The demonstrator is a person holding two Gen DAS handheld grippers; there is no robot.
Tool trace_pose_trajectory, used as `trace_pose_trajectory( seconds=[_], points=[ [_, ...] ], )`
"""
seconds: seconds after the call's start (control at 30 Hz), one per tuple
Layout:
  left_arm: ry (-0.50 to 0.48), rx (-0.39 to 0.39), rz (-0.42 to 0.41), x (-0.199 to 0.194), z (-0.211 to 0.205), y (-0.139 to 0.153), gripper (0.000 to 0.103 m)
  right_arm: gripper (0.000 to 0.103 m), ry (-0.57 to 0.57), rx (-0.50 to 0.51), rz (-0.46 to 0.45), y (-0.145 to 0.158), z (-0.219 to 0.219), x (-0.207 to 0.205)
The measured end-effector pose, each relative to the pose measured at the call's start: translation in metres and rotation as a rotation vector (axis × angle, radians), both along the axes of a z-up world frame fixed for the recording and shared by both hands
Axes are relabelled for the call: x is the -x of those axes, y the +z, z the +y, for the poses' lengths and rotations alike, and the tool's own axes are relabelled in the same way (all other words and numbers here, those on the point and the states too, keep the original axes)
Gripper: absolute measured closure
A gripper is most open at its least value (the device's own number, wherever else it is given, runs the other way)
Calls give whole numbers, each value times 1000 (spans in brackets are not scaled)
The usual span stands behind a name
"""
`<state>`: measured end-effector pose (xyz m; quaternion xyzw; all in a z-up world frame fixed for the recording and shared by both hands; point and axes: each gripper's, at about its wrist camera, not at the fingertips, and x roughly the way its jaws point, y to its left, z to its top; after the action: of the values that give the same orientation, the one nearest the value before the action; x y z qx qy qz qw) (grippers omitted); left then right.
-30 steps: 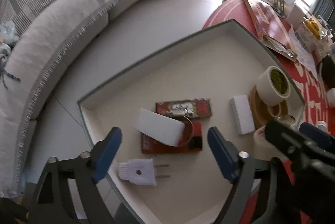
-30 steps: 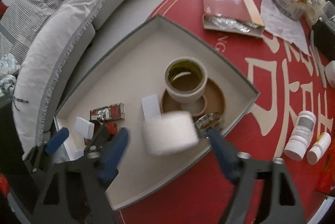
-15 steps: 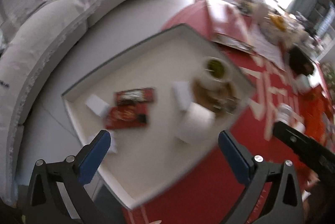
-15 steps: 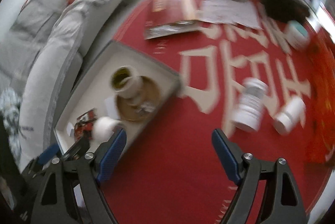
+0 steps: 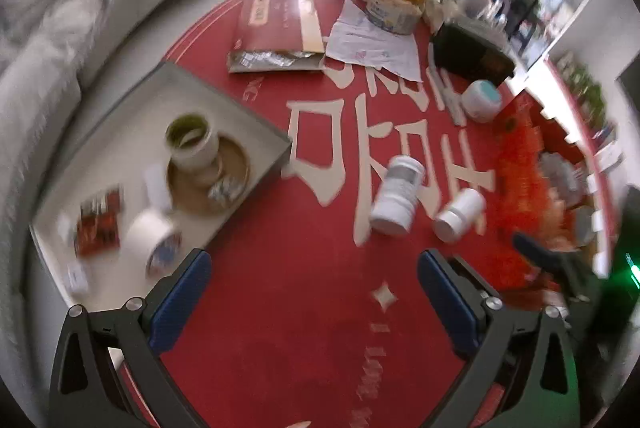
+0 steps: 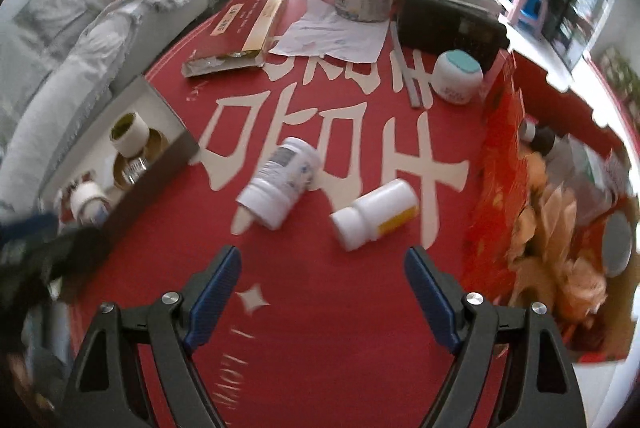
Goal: Organize rigid objects
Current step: 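Move both tools back over the tablecloth toward the white pill bottles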
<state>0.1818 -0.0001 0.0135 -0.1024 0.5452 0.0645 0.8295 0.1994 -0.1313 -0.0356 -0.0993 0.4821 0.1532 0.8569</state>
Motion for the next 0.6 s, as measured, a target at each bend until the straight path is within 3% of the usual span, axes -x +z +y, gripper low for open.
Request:
trace_pose_trajectory(
  seconds=[0.17, 0.3, 0.43, 0.6],
  points=[
    [-102, -73, 10, -39, -17, -27, 1, 18, 140, 162, -66, -12, 5, -7],
    [-197, -92, 9, -61, -35, -45, 1, 18, 207, 292, -68, -32, 9, -19],
    [-247, -109, 31, -80, -49, -64, 1, 18, 241, 271, -19, -44, 11, -31],
    [-285, -65, 78, -97, -52, -87, 1, 18, 256, 249, 24, -58, 13, -44]
  ],
)
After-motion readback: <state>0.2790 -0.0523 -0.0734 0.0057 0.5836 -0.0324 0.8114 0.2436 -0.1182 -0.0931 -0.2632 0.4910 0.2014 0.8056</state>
